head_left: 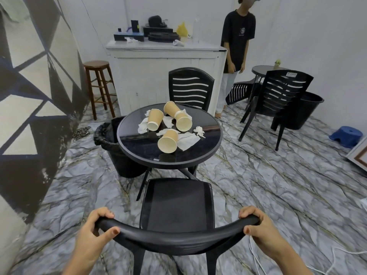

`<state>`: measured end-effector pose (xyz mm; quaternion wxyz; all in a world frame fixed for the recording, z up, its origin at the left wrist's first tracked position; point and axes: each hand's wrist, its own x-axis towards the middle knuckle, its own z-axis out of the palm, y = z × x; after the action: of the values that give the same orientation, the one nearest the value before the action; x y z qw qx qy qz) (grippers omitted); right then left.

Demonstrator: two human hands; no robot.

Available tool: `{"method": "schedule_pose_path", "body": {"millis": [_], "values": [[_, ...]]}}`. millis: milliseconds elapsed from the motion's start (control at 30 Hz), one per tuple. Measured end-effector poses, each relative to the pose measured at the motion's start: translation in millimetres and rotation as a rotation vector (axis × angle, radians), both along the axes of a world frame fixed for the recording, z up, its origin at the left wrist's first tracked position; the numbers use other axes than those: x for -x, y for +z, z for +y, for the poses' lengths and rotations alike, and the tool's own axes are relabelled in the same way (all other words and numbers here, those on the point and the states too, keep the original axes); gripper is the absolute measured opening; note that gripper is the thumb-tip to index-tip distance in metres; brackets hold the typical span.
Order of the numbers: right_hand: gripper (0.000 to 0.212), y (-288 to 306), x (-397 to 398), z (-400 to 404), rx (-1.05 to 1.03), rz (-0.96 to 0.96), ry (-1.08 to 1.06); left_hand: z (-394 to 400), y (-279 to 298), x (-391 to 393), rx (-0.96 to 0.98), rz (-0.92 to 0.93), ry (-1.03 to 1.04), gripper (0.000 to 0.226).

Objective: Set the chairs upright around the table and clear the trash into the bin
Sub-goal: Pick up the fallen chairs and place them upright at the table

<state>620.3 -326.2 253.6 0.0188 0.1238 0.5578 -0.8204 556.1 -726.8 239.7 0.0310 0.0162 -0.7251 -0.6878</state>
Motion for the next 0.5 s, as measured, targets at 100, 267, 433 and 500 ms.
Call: {"method": "schedule_pose_path", "body": {"millis": [100, 267, 433, 500], "values": [[0.058, 2.5, 1.3, 1.2, 0.006, -0.01, 0.01, 3.2, 0.8, -0.6, 0.001, -0.01, 0.02, 0.095], [0.055, 4.2, 1.0, 3.2, -0.03, -0.003, 0.001, 5.0, 1.8, 0.1, 0.048, -0.004, -0.018, 0.096], [0.032, -4.3, -2.2, -4.2, 0.022, 0.03, -0.08, -1.0, 5.2, 11.9, 0.103, -0.01, -0.087, 0.091], [0.027, -5.6, -4.1, -7.7, 0.054, 0.046, -0.103, -1.7, 7.8, 17.7, 0.134, -0.003, -0.116, 0.09]]}}
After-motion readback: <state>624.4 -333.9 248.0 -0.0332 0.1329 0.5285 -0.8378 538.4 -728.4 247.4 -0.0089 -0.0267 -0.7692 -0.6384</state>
